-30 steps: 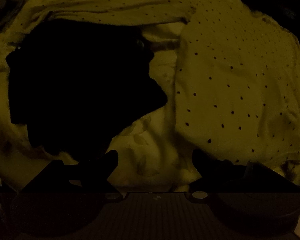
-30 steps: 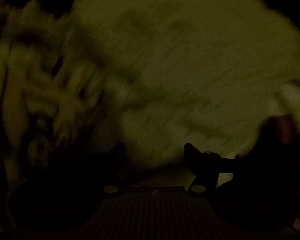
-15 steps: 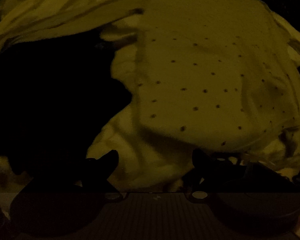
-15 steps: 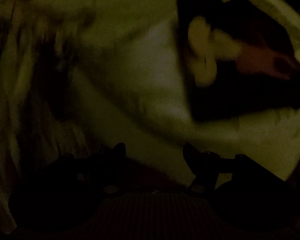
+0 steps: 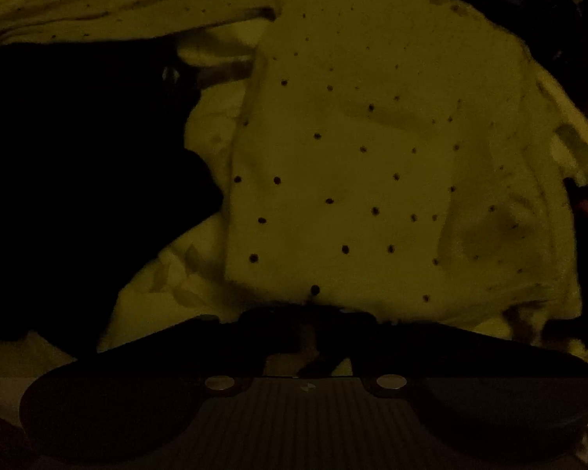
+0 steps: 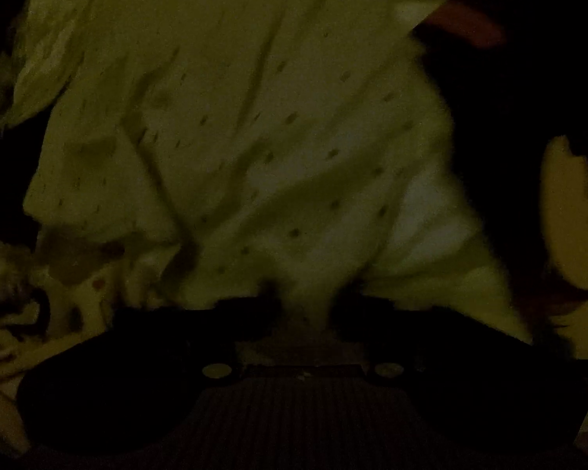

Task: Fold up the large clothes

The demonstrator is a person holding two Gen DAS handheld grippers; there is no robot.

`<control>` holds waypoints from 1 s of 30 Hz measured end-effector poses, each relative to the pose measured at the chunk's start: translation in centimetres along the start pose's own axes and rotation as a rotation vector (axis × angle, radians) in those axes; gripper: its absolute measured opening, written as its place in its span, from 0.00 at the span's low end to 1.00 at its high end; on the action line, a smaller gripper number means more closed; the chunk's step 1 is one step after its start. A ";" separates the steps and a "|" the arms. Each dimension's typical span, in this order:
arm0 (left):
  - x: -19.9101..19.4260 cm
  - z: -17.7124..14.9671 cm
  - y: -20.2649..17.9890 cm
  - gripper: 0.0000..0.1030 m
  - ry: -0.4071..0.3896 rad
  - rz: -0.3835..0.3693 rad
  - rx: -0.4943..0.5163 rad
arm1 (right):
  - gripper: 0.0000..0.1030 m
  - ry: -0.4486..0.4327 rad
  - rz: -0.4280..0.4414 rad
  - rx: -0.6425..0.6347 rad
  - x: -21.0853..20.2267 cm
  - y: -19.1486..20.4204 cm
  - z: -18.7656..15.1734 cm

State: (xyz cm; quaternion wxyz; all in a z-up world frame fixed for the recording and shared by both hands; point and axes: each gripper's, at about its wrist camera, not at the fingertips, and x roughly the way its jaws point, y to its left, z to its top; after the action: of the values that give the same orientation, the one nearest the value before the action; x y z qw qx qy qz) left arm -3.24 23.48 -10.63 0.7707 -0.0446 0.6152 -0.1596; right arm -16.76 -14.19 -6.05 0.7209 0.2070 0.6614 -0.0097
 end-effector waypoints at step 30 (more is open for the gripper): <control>0.0 -0.7 -2.3 1.00 -0.210 0.006 0.272 | 0.06 -0.321 0.139 0.478 -11.6 -9.4 -3.1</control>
State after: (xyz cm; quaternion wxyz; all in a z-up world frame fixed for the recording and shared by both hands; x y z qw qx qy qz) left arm -4.31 21.37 -10.19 0.8302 0.0458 0.5041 -0.2335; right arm -23.83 -24.81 2.21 0.7460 0.4117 0.5019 -0.1484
